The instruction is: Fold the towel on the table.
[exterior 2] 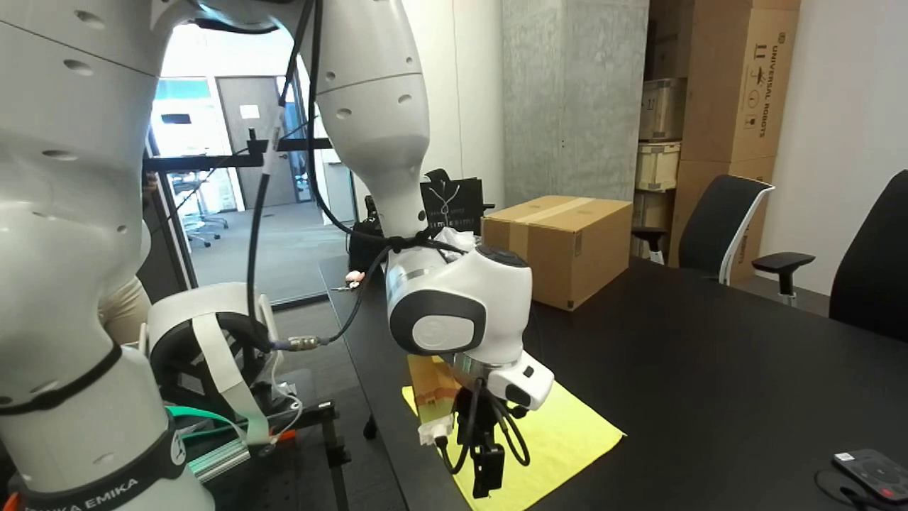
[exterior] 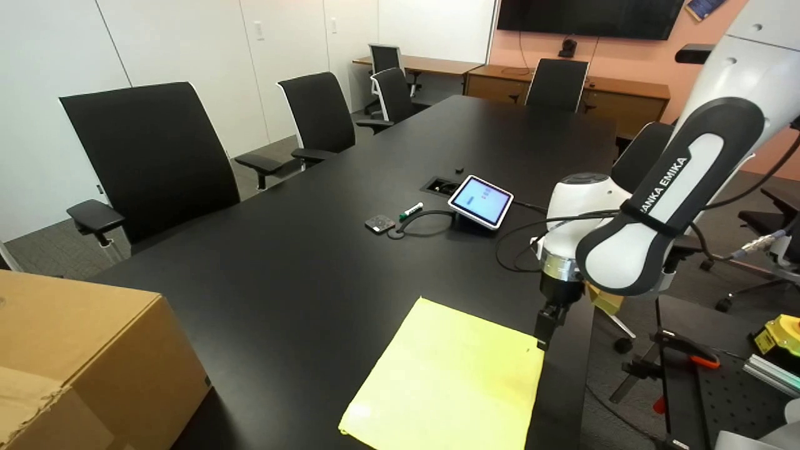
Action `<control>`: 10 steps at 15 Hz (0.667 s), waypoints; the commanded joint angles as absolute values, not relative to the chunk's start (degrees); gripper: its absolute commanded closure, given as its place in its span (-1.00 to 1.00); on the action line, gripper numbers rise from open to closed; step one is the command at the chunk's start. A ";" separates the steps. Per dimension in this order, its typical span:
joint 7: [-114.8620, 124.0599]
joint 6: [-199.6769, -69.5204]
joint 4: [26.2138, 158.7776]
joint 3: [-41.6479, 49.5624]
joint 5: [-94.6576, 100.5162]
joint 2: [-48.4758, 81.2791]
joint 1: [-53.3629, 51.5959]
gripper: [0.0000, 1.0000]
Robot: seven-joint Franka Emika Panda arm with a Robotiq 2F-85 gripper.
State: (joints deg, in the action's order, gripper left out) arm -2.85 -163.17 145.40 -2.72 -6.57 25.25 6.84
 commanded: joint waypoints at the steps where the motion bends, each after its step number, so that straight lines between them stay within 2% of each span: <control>1: -4.36 -168.60 142.16 -4.35 -7.44 31.39 8.12 -1.00; 10: -3.75 -179.96 139.50 -3.80 -4.36 39.96 9.44 -1.00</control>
